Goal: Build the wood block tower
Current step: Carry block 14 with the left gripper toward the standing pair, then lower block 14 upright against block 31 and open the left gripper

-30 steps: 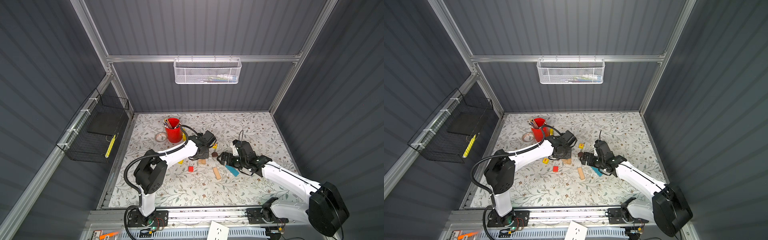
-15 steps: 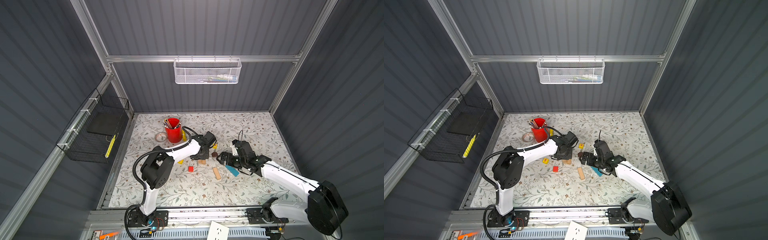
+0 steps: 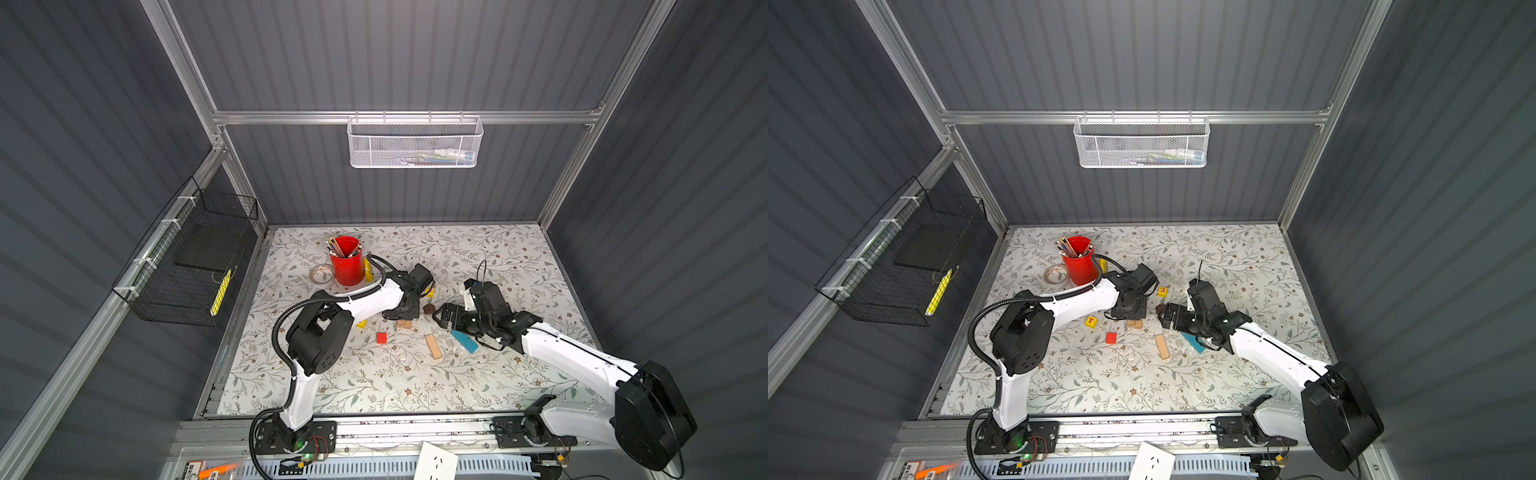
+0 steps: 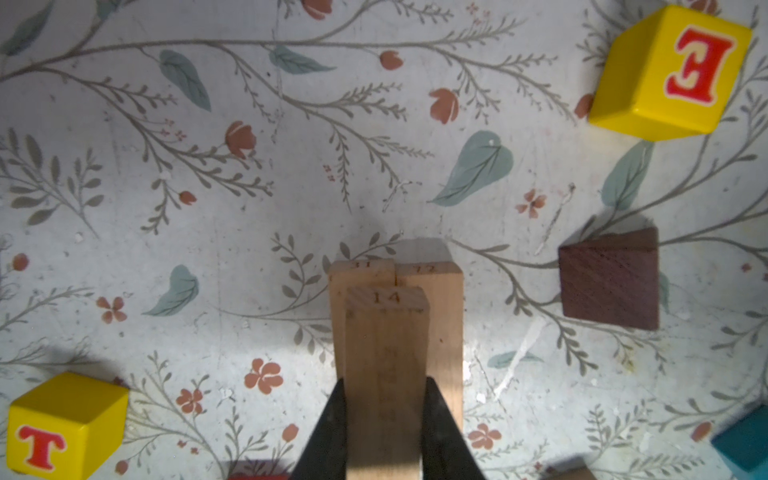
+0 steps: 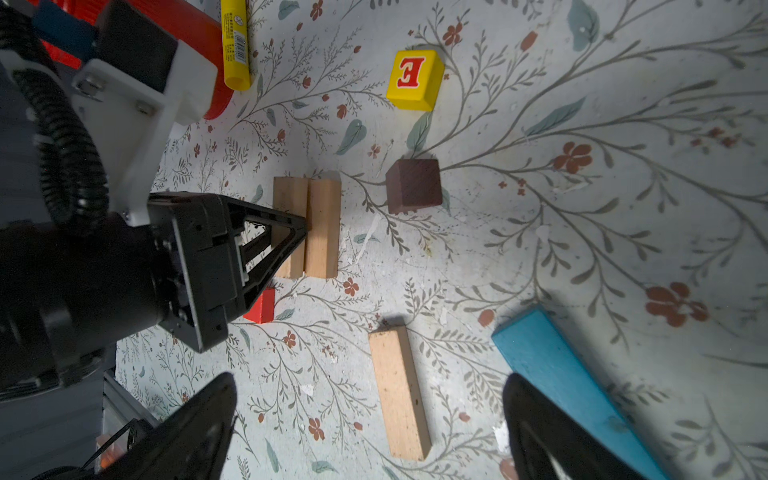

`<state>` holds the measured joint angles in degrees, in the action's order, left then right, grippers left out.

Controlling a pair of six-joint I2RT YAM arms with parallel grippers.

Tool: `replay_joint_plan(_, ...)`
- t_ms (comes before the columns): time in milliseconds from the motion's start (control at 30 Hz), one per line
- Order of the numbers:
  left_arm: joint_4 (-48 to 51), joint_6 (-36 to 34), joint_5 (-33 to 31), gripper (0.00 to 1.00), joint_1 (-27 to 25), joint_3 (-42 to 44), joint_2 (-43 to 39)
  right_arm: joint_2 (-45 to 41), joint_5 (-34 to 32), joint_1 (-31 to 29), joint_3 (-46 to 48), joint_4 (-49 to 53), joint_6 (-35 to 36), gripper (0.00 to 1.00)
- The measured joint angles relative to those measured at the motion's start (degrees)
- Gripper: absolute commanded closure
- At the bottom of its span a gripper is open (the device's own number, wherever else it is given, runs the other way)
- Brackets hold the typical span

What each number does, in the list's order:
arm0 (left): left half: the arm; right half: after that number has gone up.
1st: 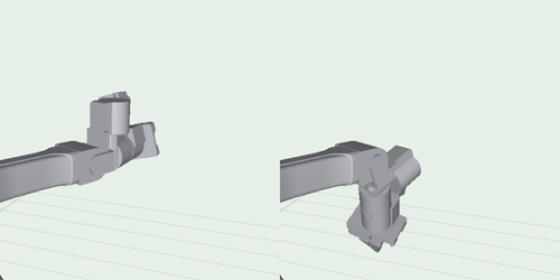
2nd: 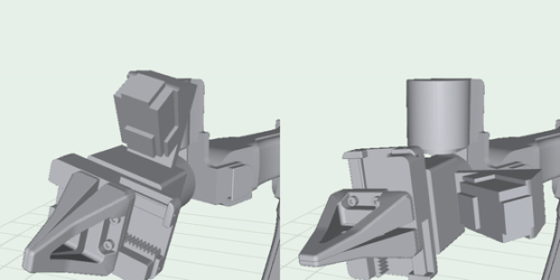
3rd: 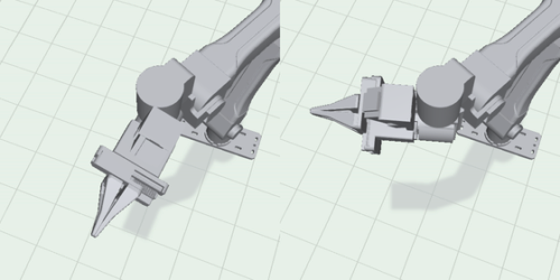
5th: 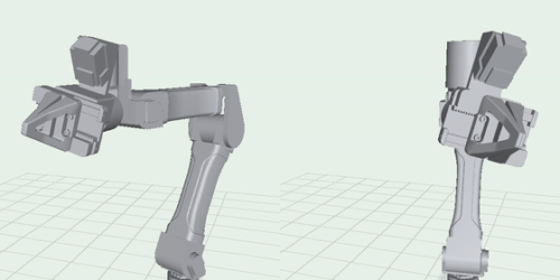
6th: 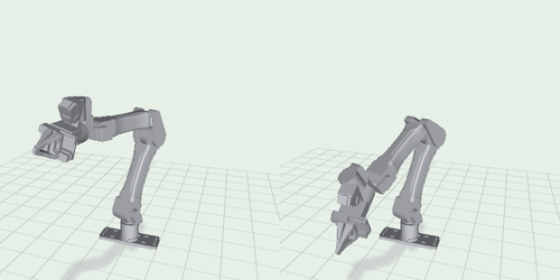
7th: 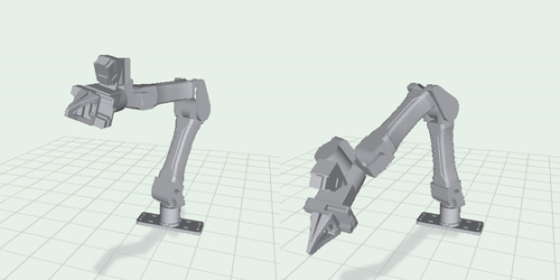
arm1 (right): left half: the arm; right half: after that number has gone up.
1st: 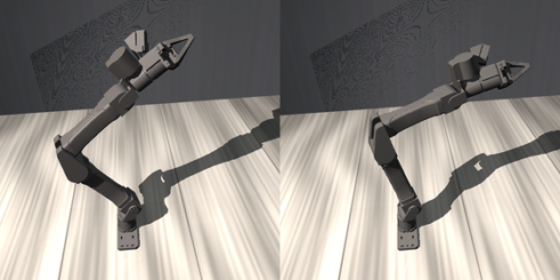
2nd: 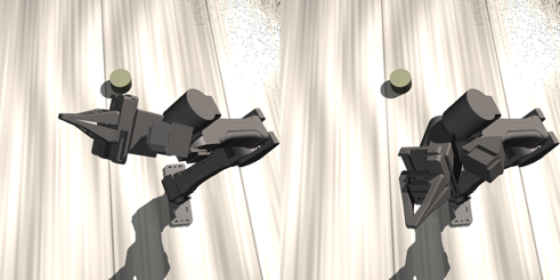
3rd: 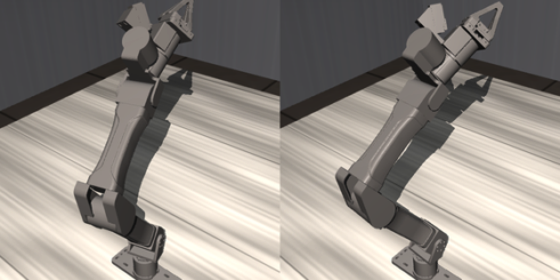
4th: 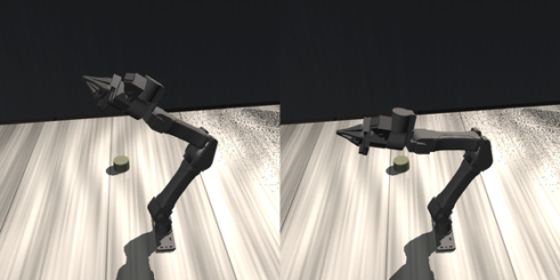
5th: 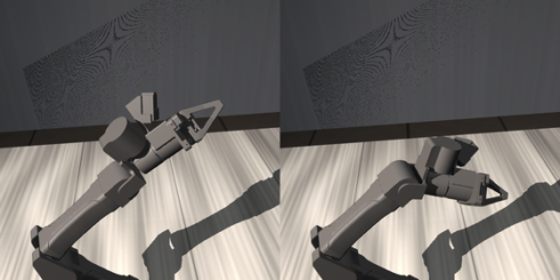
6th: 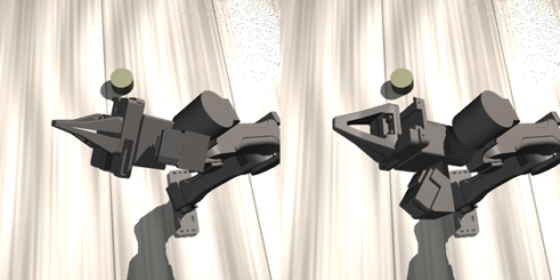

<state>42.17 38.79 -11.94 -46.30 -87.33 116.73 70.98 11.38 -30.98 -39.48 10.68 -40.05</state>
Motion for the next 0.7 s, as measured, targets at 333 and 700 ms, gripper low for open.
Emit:
replay_joint_plan(333,0.0,0.0,0.0,0.79,0.66,-0.04,0.04,0.35,0.0,0.09,0.48,-0.42,0.0,0.01)
replay_joint_plan(700,-0.44,0.02,0.28,0.74,0.79,-0.04,0.2,0.46,0.0,0.09,0.61,-0.39,0.0,0.01)
